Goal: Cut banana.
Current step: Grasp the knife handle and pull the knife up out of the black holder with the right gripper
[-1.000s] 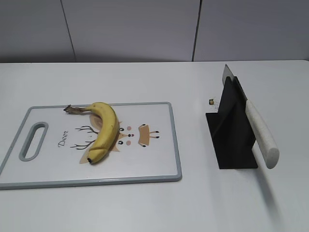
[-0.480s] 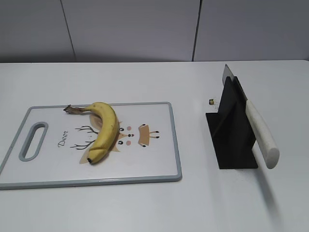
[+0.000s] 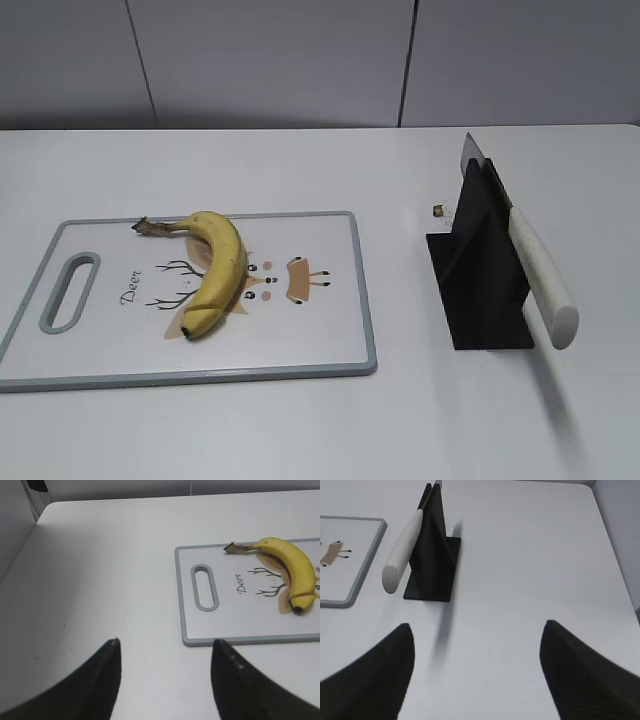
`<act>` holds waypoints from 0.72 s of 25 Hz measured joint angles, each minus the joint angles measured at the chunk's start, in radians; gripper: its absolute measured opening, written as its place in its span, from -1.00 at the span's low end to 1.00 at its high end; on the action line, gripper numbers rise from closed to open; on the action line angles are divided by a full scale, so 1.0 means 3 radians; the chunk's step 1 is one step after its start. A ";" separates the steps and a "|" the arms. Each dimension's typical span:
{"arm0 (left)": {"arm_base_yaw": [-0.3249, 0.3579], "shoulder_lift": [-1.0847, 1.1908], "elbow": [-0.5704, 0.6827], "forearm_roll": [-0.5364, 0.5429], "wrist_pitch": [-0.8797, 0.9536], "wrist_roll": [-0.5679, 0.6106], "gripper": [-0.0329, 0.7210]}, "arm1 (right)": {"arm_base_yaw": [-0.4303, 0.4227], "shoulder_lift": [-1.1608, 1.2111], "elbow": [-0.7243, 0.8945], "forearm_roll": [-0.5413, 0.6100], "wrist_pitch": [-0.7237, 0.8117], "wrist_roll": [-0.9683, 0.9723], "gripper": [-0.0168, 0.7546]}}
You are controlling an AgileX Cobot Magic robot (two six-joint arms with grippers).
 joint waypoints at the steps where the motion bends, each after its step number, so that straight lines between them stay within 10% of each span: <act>1: 0.0000 0.0000 0.0000 0.0000 0.0000 0.0000 0.56 | 0.0000 0.0000 0.0000 0.0000 0.0000 0.0000 0.58; 18: 0.0000 0.0000 0.0000 0.0000 0.0000 0.0000 0.55 | 0.0000 0.1105 -0.0419 -0.0008 0.0271 0.0158 0.58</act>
